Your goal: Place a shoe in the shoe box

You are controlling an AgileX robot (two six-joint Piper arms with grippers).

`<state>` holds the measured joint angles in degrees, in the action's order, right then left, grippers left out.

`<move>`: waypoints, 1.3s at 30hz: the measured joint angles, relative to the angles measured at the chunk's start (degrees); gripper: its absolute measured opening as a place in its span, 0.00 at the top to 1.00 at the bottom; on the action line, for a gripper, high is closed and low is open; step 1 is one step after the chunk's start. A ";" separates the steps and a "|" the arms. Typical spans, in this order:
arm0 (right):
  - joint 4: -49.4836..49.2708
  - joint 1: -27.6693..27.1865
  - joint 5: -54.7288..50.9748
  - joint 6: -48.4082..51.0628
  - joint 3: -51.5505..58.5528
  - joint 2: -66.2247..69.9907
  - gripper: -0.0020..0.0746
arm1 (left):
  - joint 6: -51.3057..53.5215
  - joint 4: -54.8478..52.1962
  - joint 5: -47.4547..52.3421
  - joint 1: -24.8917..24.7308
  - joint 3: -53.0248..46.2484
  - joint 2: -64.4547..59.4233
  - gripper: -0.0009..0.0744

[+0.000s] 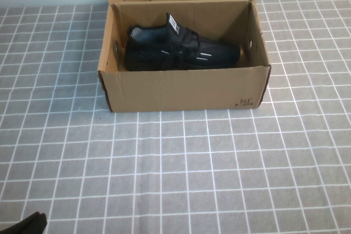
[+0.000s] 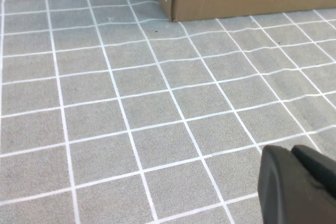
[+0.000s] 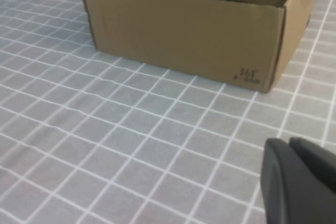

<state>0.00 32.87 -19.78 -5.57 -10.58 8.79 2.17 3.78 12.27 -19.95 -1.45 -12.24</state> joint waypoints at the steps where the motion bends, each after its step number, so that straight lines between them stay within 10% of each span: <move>1: 1.43 0.00 -0.07 0.00 0.00 -0.33 0.99 | 0.00 0.00 0.00 0.00 0.00 0.00 0.99; 17: -3.75 -23.94 19.29 0.00 11.80 -6.82 0.99 | 0.00 -0.09 0.08 0.00 0.00 0.00 0.99; 39: -4.12 -25.08 0.43 0.00 12.08 -9.28 0.99 | -0.03 -0.09 0.44 0.00 0.00 0.00 0.99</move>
<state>-4.12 7.79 -19.36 -5.57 1.50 -0.49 2.14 3.70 12.70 -19.95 -1.45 -12.24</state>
